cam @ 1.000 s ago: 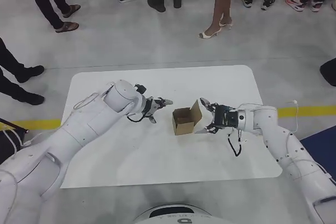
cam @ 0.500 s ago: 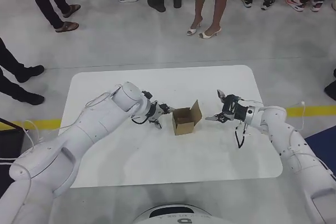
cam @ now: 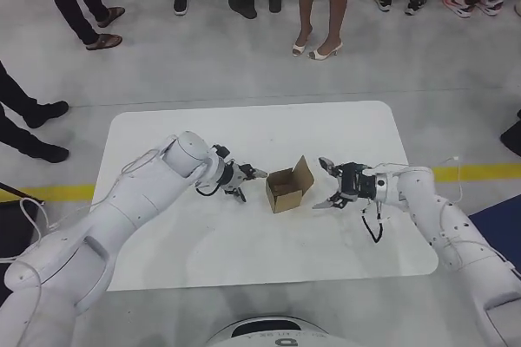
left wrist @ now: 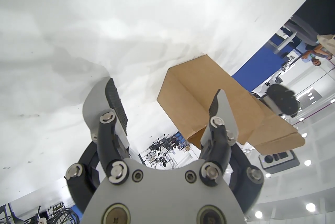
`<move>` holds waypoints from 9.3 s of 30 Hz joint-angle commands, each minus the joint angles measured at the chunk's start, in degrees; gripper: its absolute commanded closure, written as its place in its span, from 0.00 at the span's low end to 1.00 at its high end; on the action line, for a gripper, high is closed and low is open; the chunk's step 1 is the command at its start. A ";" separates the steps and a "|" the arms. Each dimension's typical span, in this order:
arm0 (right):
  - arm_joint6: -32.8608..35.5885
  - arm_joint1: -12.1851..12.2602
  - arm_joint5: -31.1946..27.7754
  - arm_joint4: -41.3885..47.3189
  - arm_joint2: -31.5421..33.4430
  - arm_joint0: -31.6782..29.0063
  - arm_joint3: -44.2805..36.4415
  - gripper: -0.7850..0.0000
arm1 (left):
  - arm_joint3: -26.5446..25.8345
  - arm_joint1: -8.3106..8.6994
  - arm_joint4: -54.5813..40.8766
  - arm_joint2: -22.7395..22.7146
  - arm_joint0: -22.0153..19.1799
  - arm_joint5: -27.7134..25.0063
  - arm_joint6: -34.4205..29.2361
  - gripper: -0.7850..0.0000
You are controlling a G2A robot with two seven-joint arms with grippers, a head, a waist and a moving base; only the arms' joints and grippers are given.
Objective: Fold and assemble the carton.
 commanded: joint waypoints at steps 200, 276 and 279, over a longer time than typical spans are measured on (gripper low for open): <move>4.82 -6.85 14.40 2.03 -5.63 6.86 10.62 0.00 | -15.87 -0.60 48.09 -7.78 0.88 -7.20 -21.26 0.06; 68.58 -10.10 39.98 63.26 -1.23 -2.47 -14.56 0.16 | -19.95 9.95 16.59 -48.94 28.03 -31.01 -19.84 0.00; 68.98 -10.04 40.42 63.14 -0.94 -3.17 -15.26 0.13 | -19.95 9.95 16.59 -48.94 28.03 -31.01 -19.84 0.00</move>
